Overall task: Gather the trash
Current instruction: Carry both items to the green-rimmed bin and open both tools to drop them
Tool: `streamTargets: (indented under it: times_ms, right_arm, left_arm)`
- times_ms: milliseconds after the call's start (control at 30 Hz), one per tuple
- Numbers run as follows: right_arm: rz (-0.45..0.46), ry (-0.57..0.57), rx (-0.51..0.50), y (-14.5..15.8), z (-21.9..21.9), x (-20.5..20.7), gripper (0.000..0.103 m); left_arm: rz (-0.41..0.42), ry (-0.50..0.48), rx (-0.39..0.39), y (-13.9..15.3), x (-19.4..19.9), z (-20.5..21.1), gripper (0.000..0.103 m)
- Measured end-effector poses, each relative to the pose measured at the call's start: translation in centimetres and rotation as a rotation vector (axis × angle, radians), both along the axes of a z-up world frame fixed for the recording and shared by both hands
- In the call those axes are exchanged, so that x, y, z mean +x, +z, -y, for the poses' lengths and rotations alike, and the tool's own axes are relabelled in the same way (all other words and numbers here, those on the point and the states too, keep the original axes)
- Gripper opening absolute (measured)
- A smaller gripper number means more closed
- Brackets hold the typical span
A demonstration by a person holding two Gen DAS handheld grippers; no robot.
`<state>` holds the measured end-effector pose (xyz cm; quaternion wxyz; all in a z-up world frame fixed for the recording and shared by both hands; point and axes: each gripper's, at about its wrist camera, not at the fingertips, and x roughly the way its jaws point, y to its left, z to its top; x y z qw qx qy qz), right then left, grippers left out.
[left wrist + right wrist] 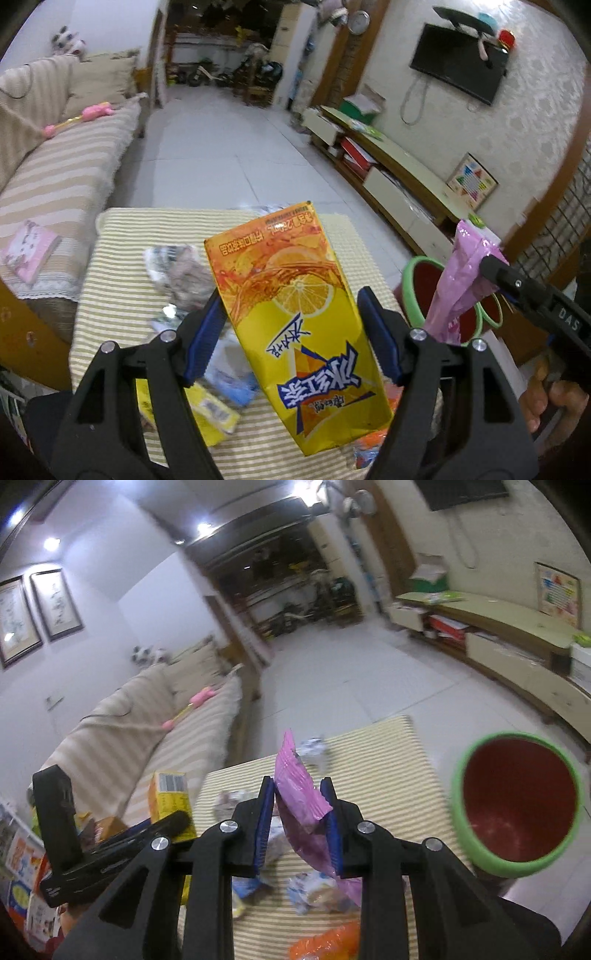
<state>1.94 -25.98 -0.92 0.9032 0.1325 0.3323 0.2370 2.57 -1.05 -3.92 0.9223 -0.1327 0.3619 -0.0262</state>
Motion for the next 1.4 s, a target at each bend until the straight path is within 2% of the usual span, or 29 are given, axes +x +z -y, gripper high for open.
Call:
streamTargets:
  times_ms: [167,300,400,567,733,867,967,1000,1033,1067,1167,1300,1400]
  right_arm:
    - [0.016,-0.048,0.069,0.2,3.0,-0.5,0.025]
    - [0.065,-0.16,-0.008,1.3,5.9,0.2,0.025]
    - [0.05,-0.239,-0.038,1.1,8.5,1.3,0.025]
    - [0.016,-0.358,-0.083,-1.5,13.0,3.4,0.025]
    - [-0.057,-0.455,0.016,-4.7,18.0,4.5,0.025]
    - [-0.059,-0.507,0.069,-5.4,21.6,4.7,0.025]
    - [-0.048,-0.545,0.075,-5.2,23.2,5.1,0.029]
    - [-0.046,-0.558,0.073,-5.3,23.7,5.0,0.036]
    - [-0.042,-0.575,0.071,-5.3,24.0,5.0,0.055]
    - [-0.036,-0.593,0.065,-5.2,24.4,4.9,0.062]
    - [-0.027,-0.616,0.03,-4.5,24.7,5.3,0.064]
    - [-0.004,-0.606,-0.02,-3.4,24.3,4.1,0.065]
    - [-0.007,-0.559,-0.116,-3.1,23.4,4.2,0.075]
  left_arm:
    - [-0.022,-0.047,0.009,-1.0,0.4,1.7,0.069]
    - [-0.03,-0.086,0.0,-1.3,1.2,2.7,0.069]
    - [-0.022,-0.149,-0.015,-1.3,2.4,4.5,0.069]
    - [-0.023,-0.29,-0.071,-1.7,6.6,9.6,0.069]
    - [-0.006,-0.454,-0.066,-2.2,11.0,17.1,0.069]
    - [-0.007,-0.555,-0.038,-3.1,13.1,22.4,0.069]
    - [-0.024,-0.586,-0.024,-4.2,14.5,25.0,0.07]
    - [-0.035,-0.599,-0.02,-4.6,14.8,25.8,0.071]
    - [-0.043,-0.61,-0.014,-4.9,14.9,26.2,0.078]
    - [-0.049,-0.621,0.004,-5.2,15.0,26.8,0.088]
    - [-0.041,-0.631,0.049,-5.5,15.1,27.5,0.09]
    - [-0.024,-0.615,0.036,-4.9,14.2,25.8,0.09]
    - [-0.018,-0.583,0.011,-4.4,14.1,24.4,0.092]
